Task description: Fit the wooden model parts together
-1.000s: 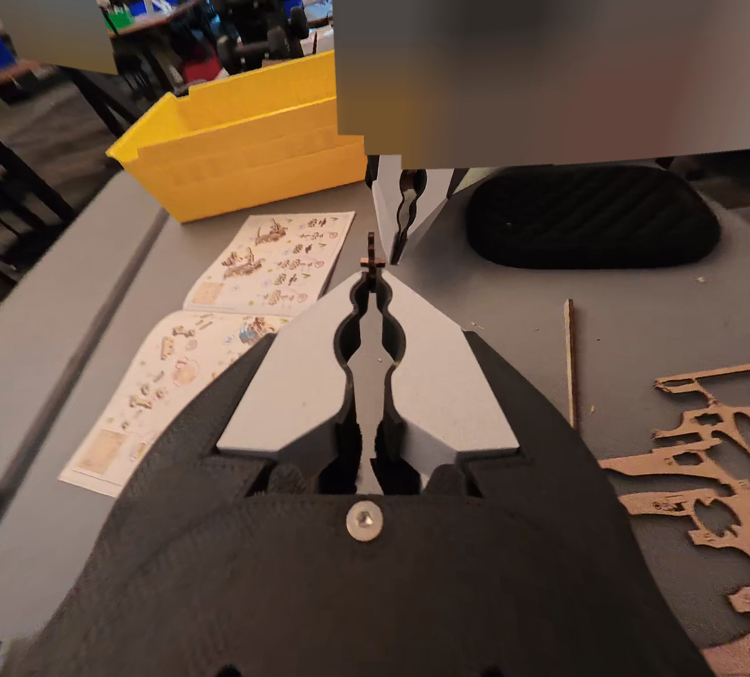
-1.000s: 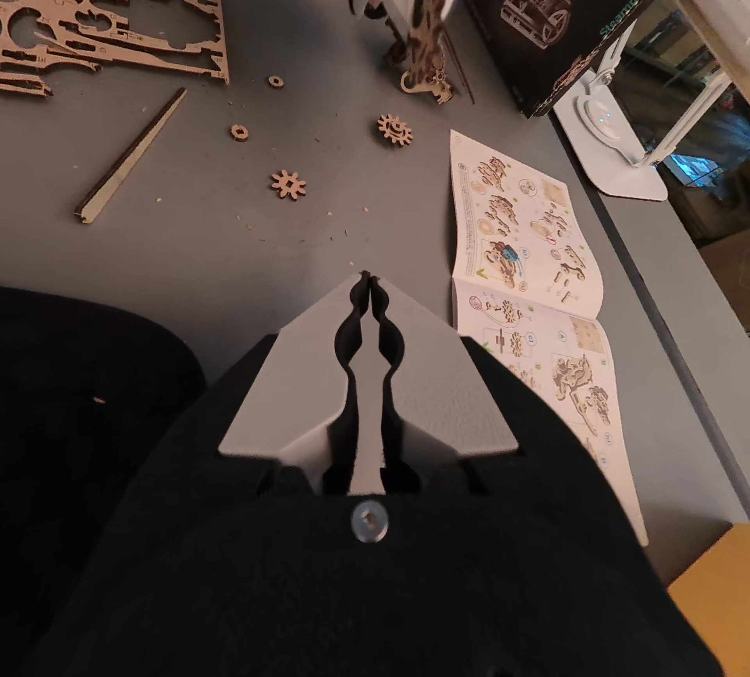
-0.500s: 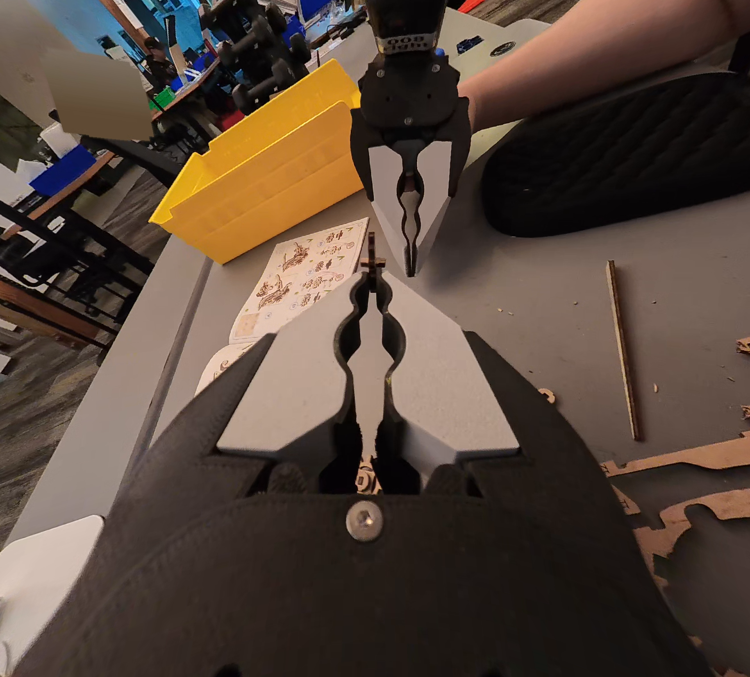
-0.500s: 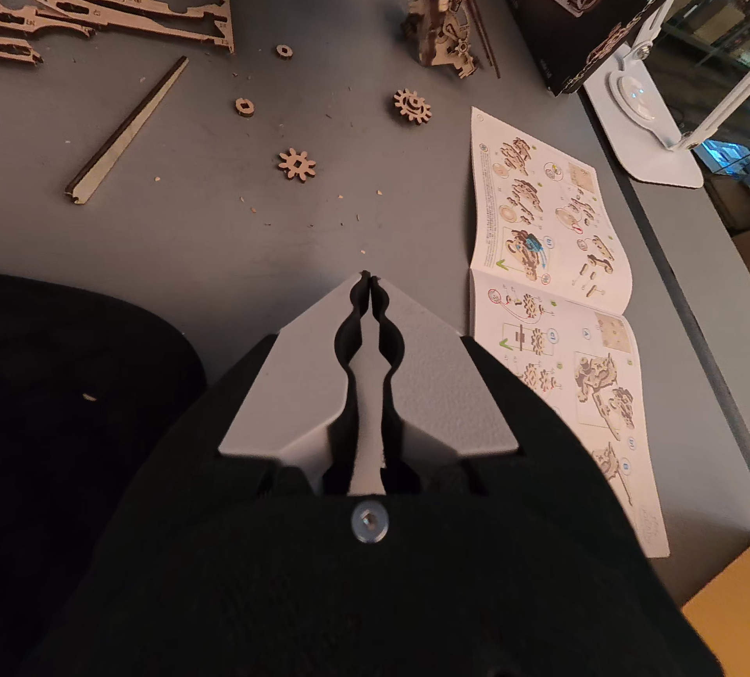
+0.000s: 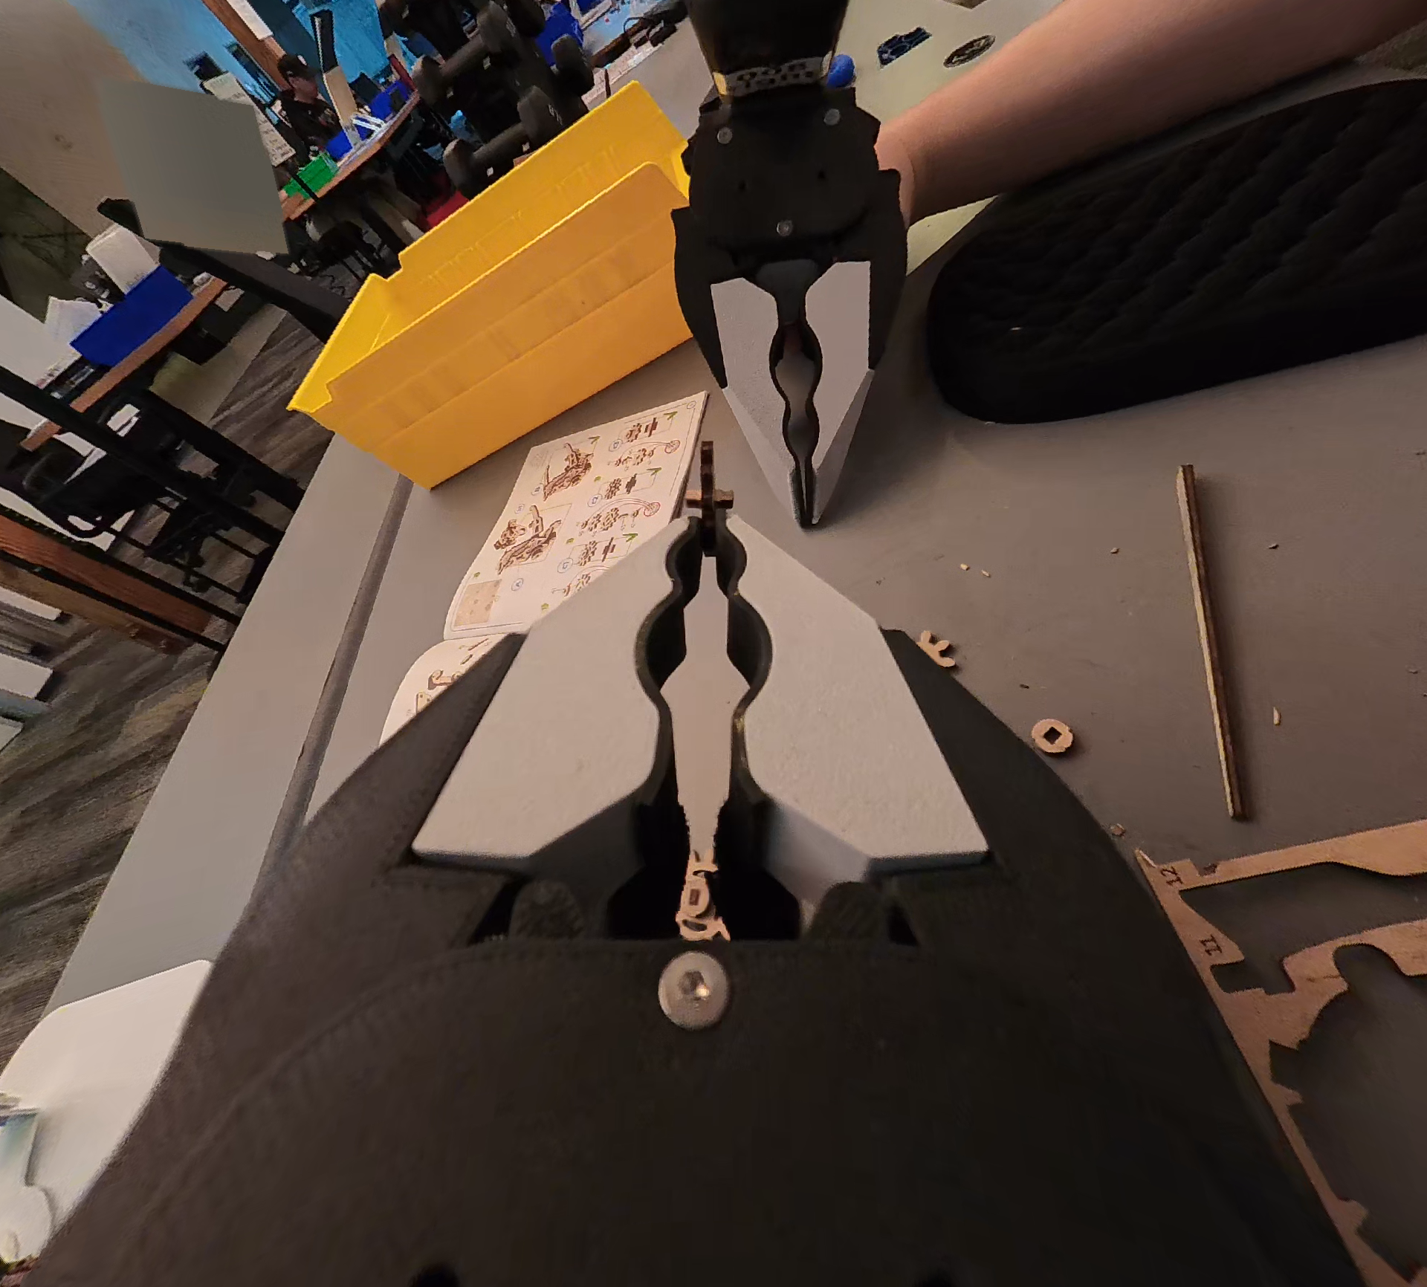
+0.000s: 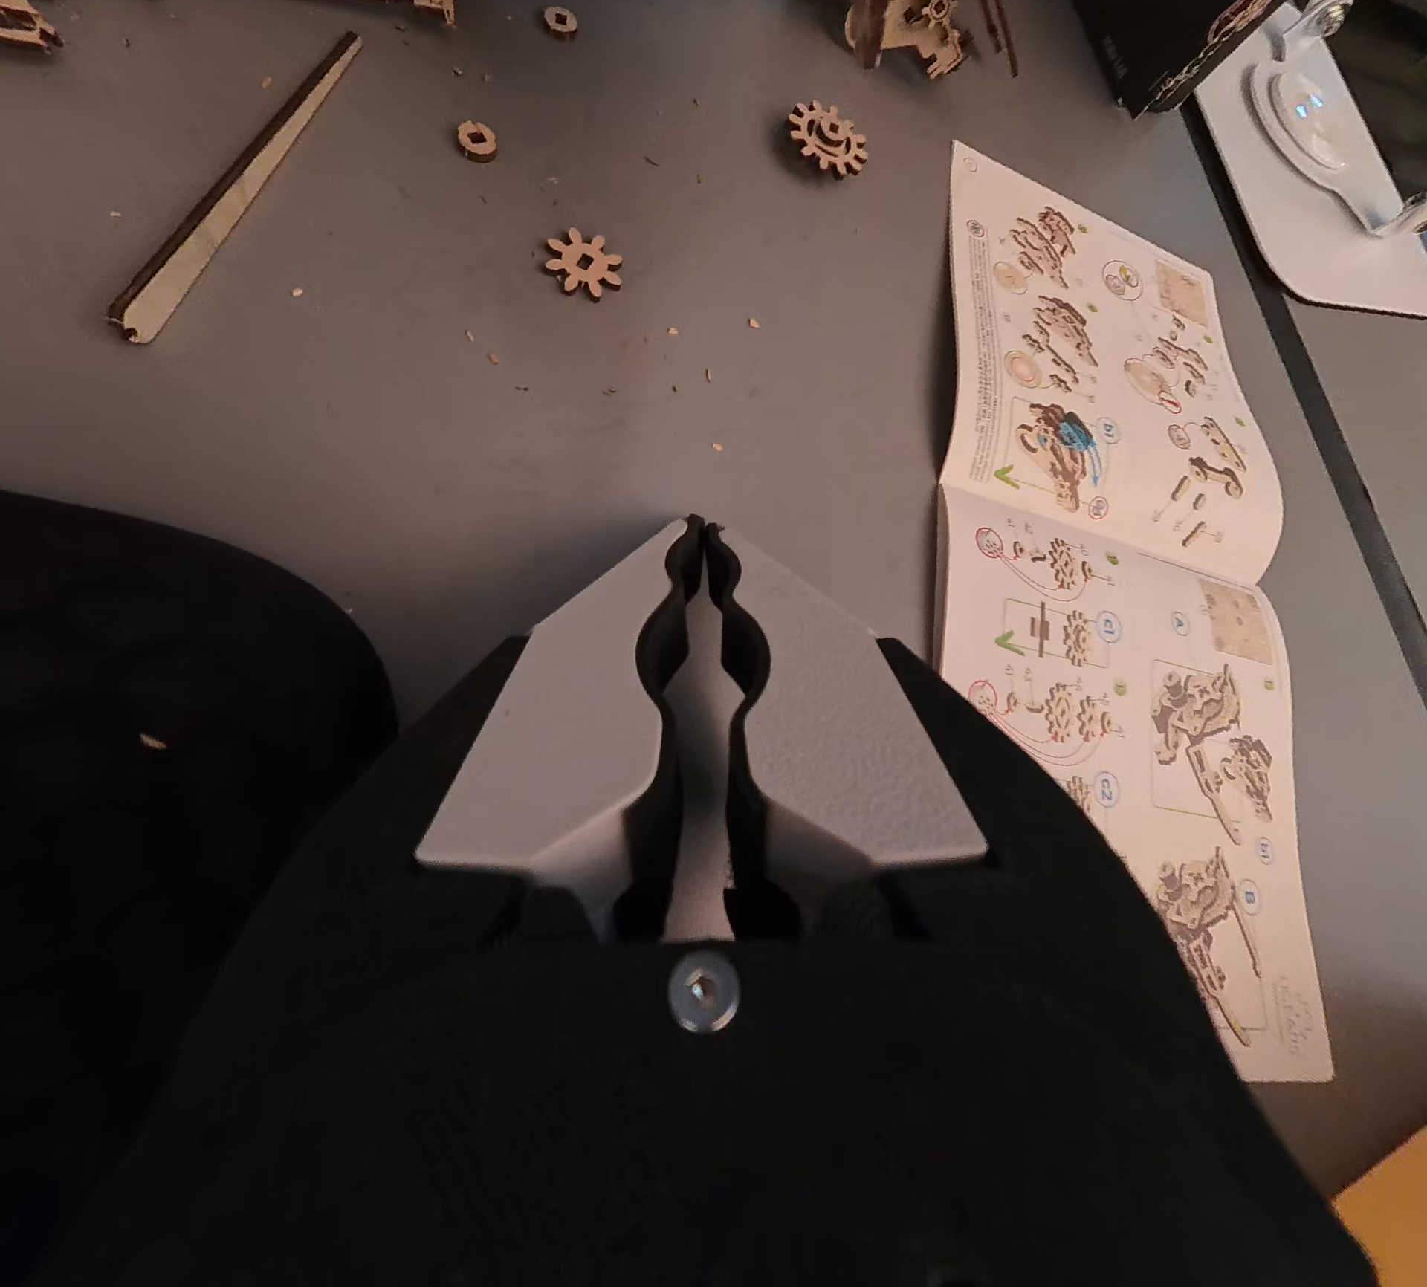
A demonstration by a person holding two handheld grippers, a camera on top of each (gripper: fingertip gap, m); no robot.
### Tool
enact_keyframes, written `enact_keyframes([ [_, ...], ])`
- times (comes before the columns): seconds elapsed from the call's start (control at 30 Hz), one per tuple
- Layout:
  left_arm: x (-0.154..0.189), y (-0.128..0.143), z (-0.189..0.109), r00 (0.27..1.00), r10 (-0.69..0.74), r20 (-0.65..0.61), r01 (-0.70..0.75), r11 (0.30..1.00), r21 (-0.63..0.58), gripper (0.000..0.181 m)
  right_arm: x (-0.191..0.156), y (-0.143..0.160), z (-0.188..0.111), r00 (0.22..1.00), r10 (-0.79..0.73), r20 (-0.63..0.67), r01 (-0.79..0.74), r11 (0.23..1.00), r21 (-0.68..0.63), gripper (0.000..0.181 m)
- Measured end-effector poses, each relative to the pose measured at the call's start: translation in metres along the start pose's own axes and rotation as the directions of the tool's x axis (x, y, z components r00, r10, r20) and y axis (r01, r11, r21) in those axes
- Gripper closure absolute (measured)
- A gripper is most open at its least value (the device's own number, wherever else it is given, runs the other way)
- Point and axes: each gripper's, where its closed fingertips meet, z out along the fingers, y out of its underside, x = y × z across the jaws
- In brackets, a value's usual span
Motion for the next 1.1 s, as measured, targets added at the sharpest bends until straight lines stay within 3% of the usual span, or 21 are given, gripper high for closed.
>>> enact_keyframes([
  [0.2, -0.001, 0.001, 0.0, 0.999, 0.043, 0.019, -0.043, 0.999, -0.011, 0.181, 0.0, 0.0, 0.0, 1.0, 0.008, 0.004, -0.008, 1.0, 0.004, 0.181],
  [0.37, -0.002, -0.004, -0.002, 0.969, 0.232, 0.09, -0.229, 0.973, -0.034, 0.181, 0.0, 0.0, 0.0, 1.0, 0.008, 0.004, -0.008, 1.0, 0.006, 0.181],
  [0.6, 0.007, -0.007, 0.001, 0.913, 0.398, 0.091, -0.392, 0.917, -0.076, 0.181, 0.001, 0.0, 0.0, 1.0, 0.004, 0.002, -0.004, 1.0, 0.006, 0.181],
  [0.93, 0.006, -0.002, 0.003, 0.906, 0.414, 0.089, -0.404, 0.908, -0.11, 0.181, 0.001, 0.0, 0.001, 1.0, -0.001, -0.003, 0.001, 1.0, 0.004, 0.181],
  [1.1, -0.004, 0.004, -0.002, 0.936, 0.336, 0.105, -0.322, 0.938, -0.131, 0.181, 0.001, 0.0, 0.001, 1.0, -0.008, -0.007, 0.008, 1.0, -0.002, 0.181],
])
